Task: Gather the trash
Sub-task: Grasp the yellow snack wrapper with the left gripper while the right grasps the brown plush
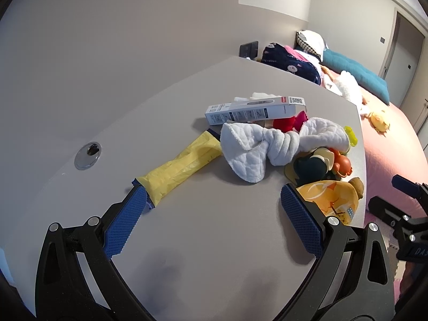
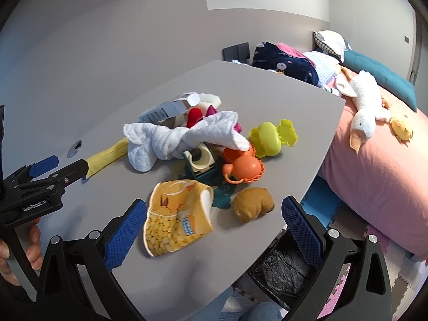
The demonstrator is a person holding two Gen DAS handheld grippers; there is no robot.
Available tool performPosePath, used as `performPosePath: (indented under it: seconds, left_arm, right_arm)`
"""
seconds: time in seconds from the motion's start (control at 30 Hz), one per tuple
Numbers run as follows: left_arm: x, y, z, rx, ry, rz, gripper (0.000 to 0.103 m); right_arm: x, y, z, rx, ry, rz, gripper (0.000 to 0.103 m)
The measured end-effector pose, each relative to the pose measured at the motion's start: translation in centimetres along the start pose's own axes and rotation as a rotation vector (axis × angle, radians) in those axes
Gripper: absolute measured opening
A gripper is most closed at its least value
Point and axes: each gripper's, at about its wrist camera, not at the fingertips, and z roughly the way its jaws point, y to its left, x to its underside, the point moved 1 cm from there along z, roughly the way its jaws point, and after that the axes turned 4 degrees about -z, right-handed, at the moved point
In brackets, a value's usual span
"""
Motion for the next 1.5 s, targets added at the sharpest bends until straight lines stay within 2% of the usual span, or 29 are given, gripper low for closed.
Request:
performPosePath:
  seconds: [0.17,0.47,0.63,0.73,0.93,1.13,1.2,1.3,1.5]
  left_arm:
    - [0.2,0.2,0.4,-0.009,-0.008,0.014,0.097]
    - [0.4,1.3,2.4,-0.021,0.027,0.013,0.097]
    - [0.1,2.1,3.6,-0.046,0.028,0.022,0.097]
    - [-0.5,2.4,4.3,-0.068,0.014,0.03,0.097]
    - [-1.6,2.8,6.8,-0.097,0.025,0.074,0.096]
    - [-1.9,4.0,9.2,-0.114,0.069,0.09,0.095]
    - [-1.9,4.5,9.8,-0.119,0.084,0.088,0.092]
    - [-1.6,5.3,10.5,-0.108,0.112,0.07,0.077]
    - [-1.1,6.0,10.5,-0.084,0.125,0.055,0.055]
  right_arm:
    - [0.3,-1.1,0.3,0.009,0.0,-0.008,0.1]
    - [0.6,-3.5,1.4,0.019,0.01,0.038,0.099]
    - [0.5,-4.8,3.0,0.043,0.046,0.065,0.079]
    - [0.7,-5.2,4.2,0.038,0.075,0.078,0.073]
    - [1.0,-5.4,6.0,0.038,0.106,0.08,0.069]
    - [1.2,-5.0,7.1,0.045,0.115,0.067,0.065]
    - [1.1,-4.9,7.2,0.056,0.114,0.059,0.061]
    - [1.1,-4.9,7.2,0.064,0.106,0.054,0.049]
    - [1.3,-4.8,7.0,0.031,0.094,0.072,0.048]
